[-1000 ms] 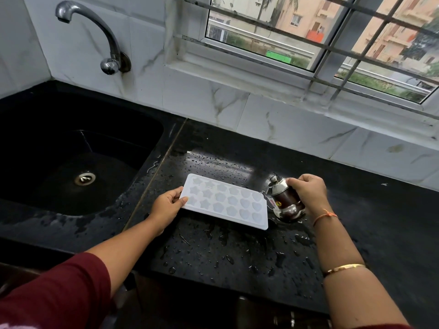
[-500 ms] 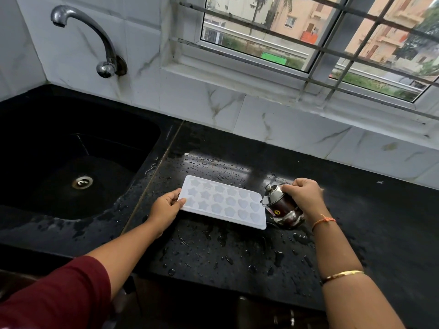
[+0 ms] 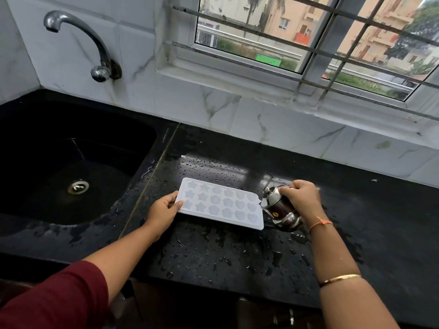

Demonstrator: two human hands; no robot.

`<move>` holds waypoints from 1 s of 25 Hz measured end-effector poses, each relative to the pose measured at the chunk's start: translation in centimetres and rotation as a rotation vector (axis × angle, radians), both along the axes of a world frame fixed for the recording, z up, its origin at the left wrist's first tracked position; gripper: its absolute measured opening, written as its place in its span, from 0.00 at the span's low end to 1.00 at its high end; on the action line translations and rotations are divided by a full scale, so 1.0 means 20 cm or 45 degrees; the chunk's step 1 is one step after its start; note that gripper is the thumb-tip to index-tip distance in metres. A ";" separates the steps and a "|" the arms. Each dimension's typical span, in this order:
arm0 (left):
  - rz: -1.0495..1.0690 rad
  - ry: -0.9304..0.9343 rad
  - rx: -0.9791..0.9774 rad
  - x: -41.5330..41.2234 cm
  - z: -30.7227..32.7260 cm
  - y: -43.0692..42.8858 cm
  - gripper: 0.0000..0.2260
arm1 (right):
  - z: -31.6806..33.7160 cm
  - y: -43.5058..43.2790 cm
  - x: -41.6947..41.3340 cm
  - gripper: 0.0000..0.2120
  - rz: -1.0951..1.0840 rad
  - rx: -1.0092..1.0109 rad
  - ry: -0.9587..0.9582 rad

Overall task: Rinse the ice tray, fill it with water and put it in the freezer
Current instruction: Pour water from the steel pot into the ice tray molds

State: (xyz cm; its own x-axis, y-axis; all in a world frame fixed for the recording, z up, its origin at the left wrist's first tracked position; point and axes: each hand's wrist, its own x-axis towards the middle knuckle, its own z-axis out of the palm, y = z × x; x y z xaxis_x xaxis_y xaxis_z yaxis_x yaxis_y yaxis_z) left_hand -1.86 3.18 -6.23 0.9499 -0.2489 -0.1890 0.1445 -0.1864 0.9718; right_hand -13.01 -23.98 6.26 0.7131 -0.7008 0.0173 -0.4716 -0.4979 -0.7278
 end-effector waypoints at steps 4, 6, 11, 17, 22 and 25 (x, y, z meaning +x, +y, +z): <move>0.003 -0.007 0.017 -0.01 0.01 -0.01 0.19 | -0.01 0.00 -0.01 0.16 -0.007 0.000 0.001; 0.004 -0.020 0.032 -0.01 0.02 -0.01 0.19 | -0.01 0.01 0.00 0.15 -0.020 0.007 -0.016; 0.001 -0.014 0.022 -0.01 0.01 0.00 0.19 | 0.01 0.04 0.03 0.17 0.026 -0.011 -0.007; -0.012 0.000 0.025 0.00 0.01 0.01 0.20 | 0.01 0.08 0.08 0.16 0.100 -0.016 0.042; -0.014 -0.008 0.041 -0.01 0.02 0.01 0.20 | 0.01 0.10 0.11 0.15 0.107 -0.063 0.075; -0.019 -0.009 -0.002 -0.02 0.03 0.00 0.18 | 0.01 0.10 0.11 0.14 0.114 -0.051 0.052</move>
